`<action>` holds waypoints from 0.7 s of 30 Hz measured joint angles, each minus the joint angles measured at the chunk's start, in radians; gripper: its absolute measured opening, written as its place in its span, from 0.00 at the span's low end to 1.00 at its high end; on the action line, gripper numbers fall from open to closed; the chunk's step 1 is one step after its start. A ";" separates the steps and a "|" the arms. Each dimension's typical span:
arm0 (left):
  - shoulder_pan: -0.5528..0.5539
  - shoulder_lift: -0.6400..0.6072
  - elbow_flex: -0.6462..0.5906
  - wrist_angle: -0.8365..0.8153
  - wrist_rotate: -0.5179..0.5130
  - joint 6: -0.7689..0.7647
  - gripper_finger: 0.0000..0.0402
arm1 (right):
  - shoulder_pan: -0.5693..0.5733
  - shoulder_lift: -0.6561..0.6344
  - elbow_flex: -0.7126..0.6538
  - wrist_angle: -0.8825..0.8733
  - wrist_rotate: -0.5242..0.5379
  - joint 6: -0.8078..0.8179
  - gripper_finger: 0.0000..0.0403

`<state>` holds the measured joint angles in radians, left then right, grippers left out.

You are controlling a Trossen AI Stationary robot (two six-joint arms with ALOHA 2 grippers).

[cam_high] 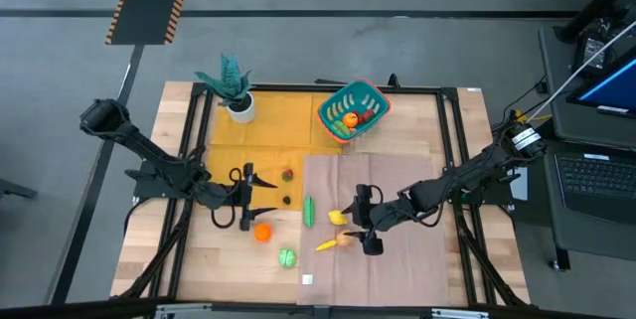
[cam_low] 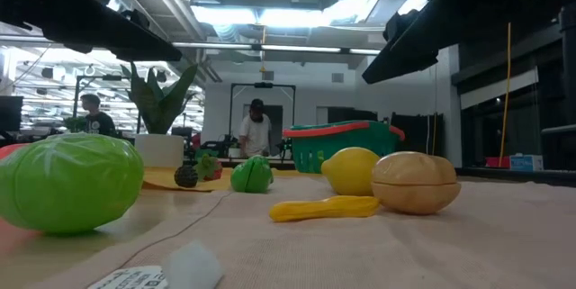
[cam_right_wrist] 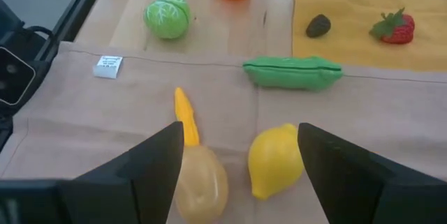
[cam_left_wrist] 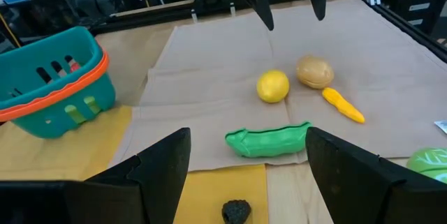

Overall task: Pick and placing Produce into tupperware
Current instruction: Put the potato into the basket

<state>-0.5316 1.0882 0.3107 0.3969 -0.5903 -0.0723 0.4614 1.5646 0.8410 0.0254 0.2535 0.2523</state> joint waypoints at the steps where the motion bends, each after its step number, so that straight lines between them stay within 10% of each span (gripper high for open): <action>1: 0.000 0.000 0.000 0.000 0.000 0.000 0.68 | 0.000 0.000 0.000 0.000 0.000 0.000 0.70; 21: 0.001 0.000 0.000 0.003 0.001 -0.005 0.68 | 0.064 0.198 0.094 -0.035 0.000 -0.050 0.70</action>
<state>-0.5304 1.0885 0.3107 0.3998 -0.5896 -0.0772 0.5255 1.7624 0.9347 -0.0097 0.2535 0.2019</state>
